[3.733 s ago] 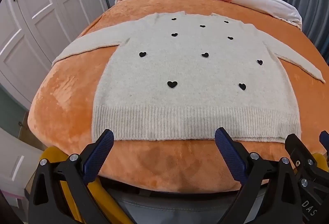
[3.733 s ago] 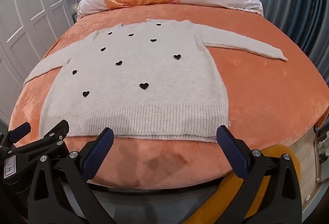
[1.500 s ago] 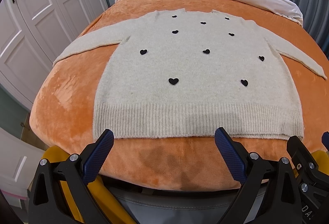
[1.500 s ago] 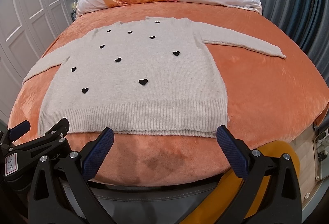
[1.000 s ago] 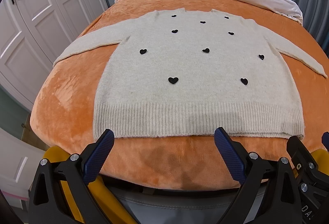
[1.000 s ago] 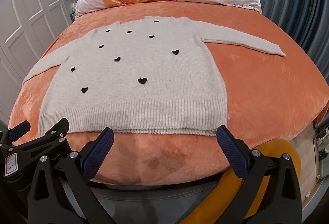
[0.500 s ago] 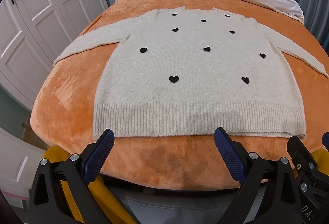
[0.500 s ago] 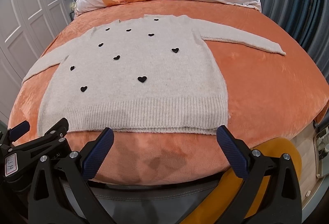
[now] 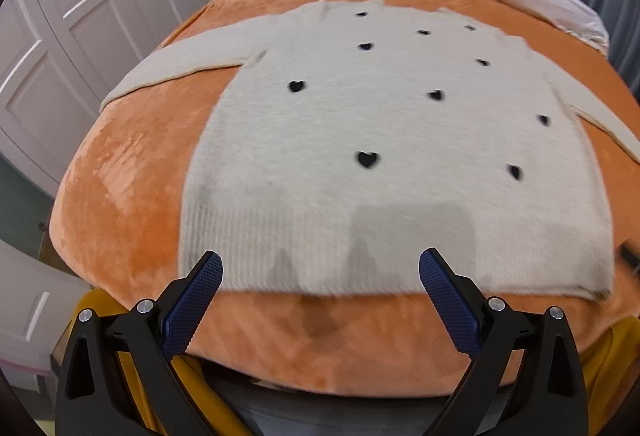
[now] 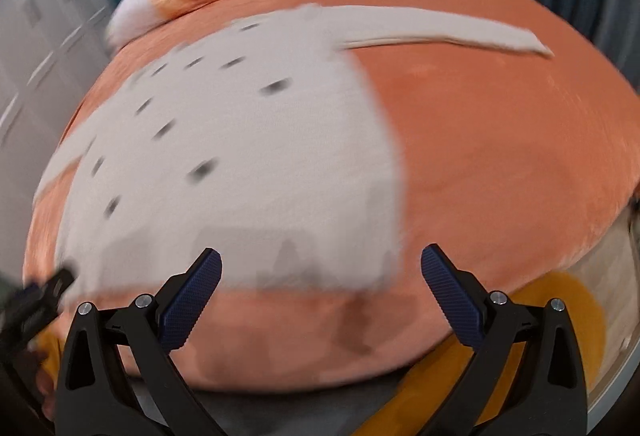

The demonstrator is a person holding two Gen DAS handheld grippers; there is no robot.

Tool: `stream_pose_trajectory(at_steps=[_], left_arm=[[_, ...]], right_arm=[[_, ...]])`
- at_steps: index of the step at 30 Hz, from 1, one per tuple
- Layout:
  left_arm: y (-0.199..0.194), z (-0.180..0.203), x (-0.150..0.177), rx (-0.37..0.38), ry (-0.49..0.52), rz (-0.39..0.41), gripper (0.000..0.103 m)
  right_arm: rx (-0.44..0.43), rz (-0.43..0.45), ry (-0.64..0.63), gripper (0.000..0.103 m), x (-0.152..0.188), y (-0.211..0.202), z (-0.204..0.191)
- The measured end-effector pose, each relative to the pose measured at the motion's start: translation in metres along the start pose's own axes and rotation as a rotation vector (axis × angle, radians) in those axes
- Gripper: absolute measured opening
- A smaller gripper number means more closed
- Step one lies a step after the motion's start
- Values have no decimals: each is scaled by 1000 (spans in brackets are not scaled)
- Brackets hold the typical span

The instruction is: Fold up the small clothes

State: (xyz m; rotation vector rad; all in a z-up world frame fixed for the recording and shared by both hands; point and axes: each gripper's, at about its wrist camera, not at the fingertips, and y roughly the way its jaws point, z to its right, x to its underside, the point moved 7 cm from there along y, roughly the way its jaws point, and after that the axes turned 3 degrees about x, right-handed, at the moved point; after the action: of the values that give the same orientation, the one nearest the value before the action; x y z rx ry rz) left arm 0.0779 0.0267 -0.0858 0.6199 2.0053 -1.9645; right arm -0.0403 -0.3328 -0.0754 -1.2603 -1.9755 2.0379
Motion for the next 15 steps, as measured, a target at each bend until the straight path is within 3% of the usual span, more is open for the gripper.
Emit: stream_pose_trajectory(at_steps=[6, 8, 13, 15], left_arm=[[25, -12, -35, -25, -21, 11, 97], [34, -13, -47, -35, -32, 5, 97], [59, -19, -79, -21, -106, 13, 97], [68, -21, -90, -4, -142, 11, 97]], right_arm=[[130, 97, 193, 98, -125, 53, 126], [130, 125, 298, 98, -163, 72, 167], [162, 118, 503, 98, -219, 124, 243], [171, 94, 546, 90, -228, 145, 256]])
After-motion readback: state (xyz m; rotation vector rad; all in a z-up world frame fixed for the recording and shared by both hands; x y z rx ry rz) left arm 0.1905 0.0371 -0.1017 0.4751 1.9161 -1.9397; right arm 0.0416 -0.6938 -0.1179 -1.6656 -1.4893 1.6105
